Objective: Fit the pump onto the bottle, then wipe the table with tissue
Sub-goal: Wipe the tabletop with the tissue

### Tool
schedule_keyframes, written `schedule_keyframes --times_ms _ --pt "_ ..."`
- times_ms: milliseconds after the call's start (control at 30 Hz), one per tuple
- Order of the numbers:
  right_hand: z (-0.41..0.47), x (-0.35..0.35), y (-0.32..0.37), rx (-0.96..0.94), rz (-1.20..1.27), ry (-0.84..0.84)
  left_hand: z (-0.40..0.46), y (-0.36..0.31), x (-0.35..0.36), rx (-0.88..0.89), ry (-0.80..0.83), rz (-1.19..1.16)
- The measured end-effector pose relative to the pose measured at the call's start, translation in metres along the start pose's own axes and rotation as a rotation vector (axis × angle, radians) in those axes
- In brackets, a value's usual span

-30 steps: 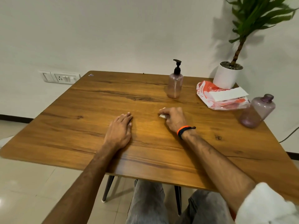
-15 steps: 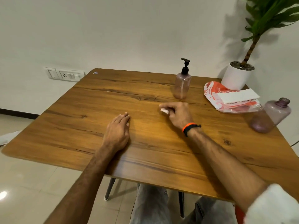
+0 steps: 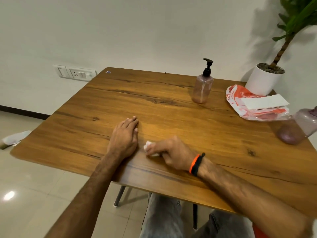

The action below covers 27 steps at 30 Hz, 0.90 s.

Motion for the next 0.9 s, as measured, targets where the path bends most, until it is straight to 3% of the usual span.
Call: schedule_keyframes --times_ms 100,200,300,433,733,900 --pt "-0.004 -0.005 -0.002 0.018 0.121 -0.119 0.000 0.001 0.001 0.004 -0.010 0.000" --pt "0.017 -0.045 -0.044 0.276 0.193 -0.459 0.001 0.001 0.002 0.003 -0.019 0.005" --pt "0.047 -0.082 -0.090 0.506 0.148 -0.583 0.001 0.002 0.004 0.009 -0.021 0.014" --pt "0.082 -0.092 -0.126 0.635 0.000 -0.435 0.003 0.007 0.007 0.012 -0.024 0.030" --pt "0.108 -0.072 -0.128 0.610 -0.105 -0.299 0.006 0.009 0.009 0.014 -0.040 0.052" --pt "0.092 -0.045 -0.094 0.529 -0.140 -0.238 0.006 0.009 0.008 0.011 -0.029 0.050"
Point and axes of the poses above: each hand's wrist, its own z-axis towards the middle knuckle, its own x-axis out of the palm, y = z × x, the point moved 4 cm from there along z, towards the middle knuckle, and after that the axes turned 15 degrees about y, right-handed, at the moved point
